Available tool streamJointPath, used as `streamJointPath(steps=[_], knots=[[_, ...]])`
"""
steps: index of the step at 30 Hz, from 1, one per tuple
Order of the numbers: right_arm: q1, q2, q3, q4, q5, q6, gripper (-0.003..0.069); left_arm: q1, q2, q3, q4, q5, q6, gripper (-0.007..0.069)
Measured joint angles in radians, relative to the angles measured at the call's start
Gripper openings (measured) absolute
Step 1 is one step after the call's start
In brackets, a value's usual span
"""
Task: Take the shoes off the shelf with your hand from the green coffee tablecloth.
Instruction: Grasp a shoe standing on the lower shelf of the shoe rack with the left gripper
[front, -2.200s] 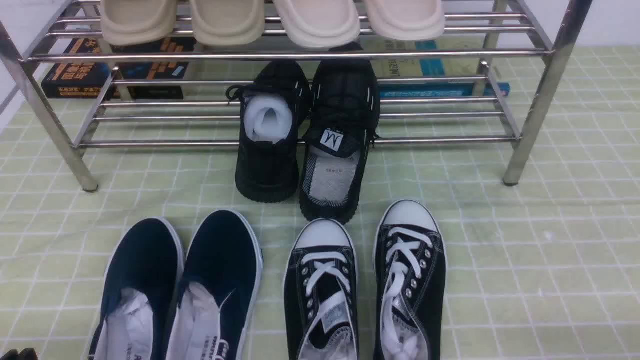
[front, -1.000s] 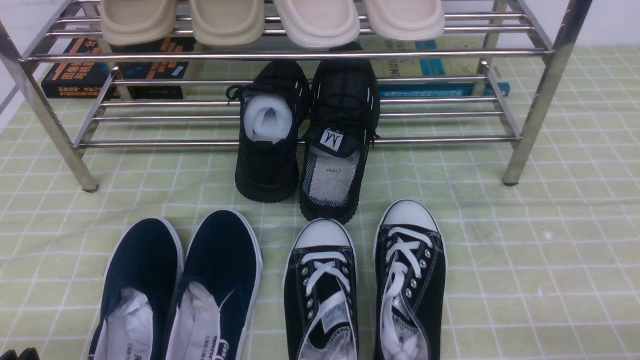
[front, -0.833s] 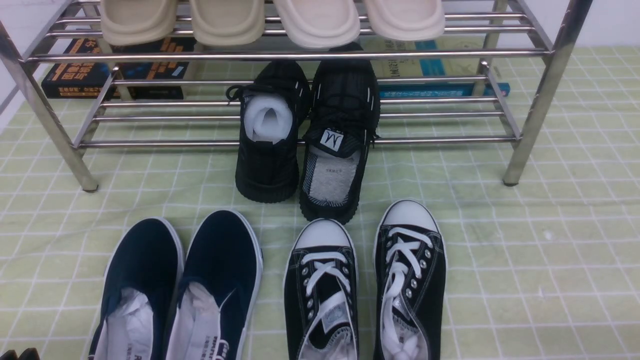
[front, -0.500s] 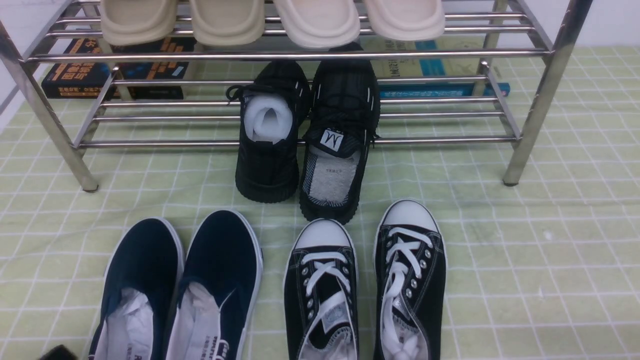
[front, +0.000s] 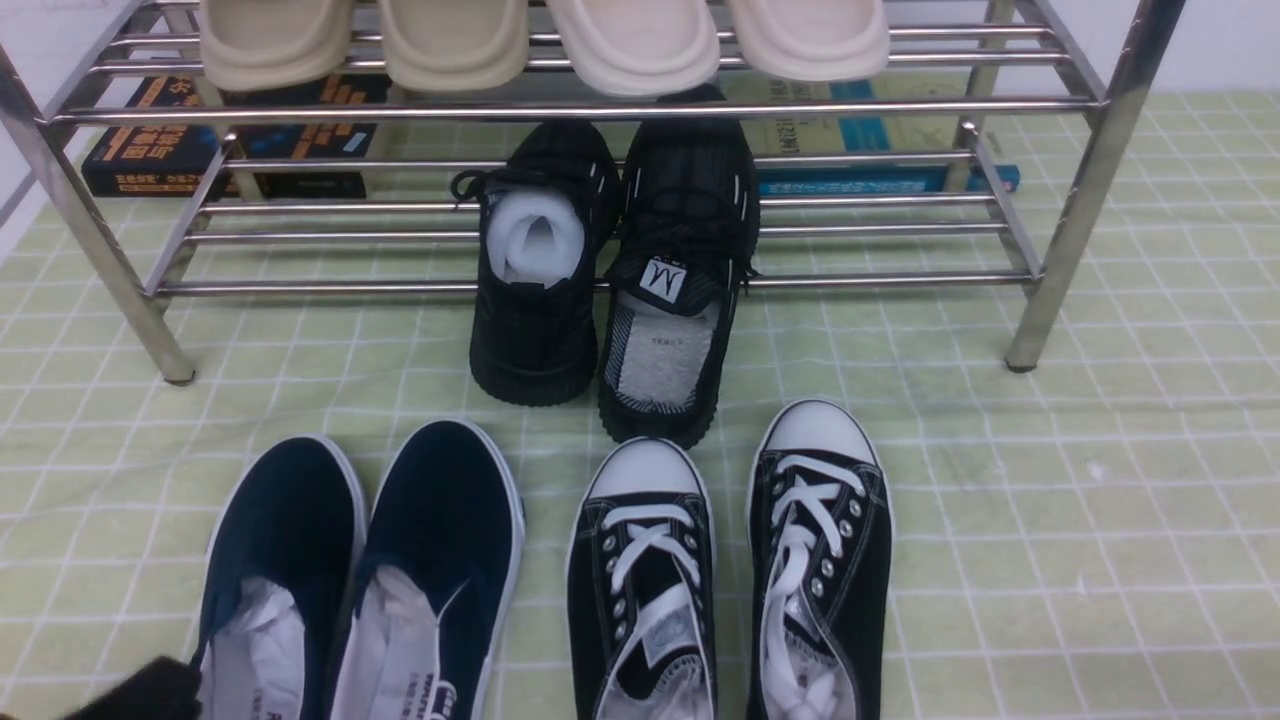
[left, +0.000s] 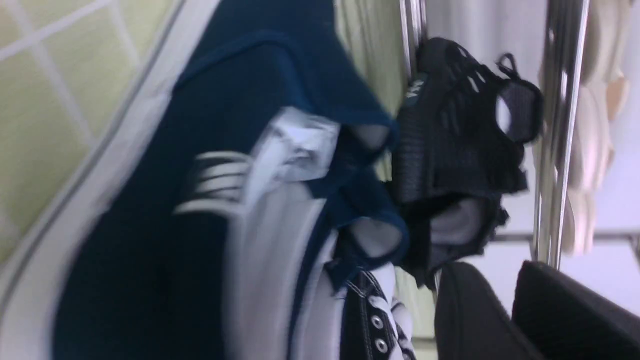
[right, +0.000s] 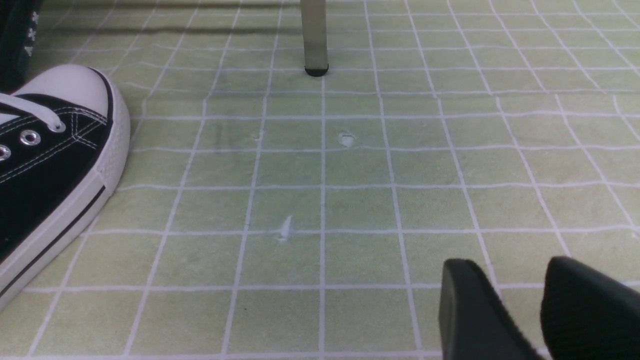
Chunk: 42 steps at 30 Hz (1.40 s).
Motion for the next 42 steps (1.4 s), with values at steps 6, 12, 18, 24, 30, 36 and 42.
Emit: streamJointPath(steps=[6,12,18,24,30,36,42], knots=[[0.000,0.000,0.000,0.000,0.000,0.000,0.0239,-0.006,0.172,-0.311,0.061,0.115,0.247,0.0124],[0.000,0.000,0.000,0.000,0.000,0.000,0.0239,-0.006,0.621,-0.574,0.284,0.419,0.285,0.0014],[0.000,0.000,0.000,0.000,0.000,0.000,0.0239,-0.006,1.066,-0.878,0.367,0.584,0.374,0.0055],[0.000,0.000,0.000,0.000,0.000,0.000,0.0239,-0.089,1.329,-1.118,0.357,0.635,0.443,0.0216],[0.000,0.000,0.000,0.000,0.000,0.000,0.0239,-0.193,1.523,-1.306,0.461,0.607,0.415,0.0408],[0.000,0.000,0.000,0.000,0.000,0.000,0.0239,-0.247,1.641,-1.387,0.528,0.485,0.378,0.0554],[0.000,0.000,0.000,0.000,0.000,0.000,0.0239,-0.255,1.695,-1.390,0.528,0.298,0.375,0.0578]])
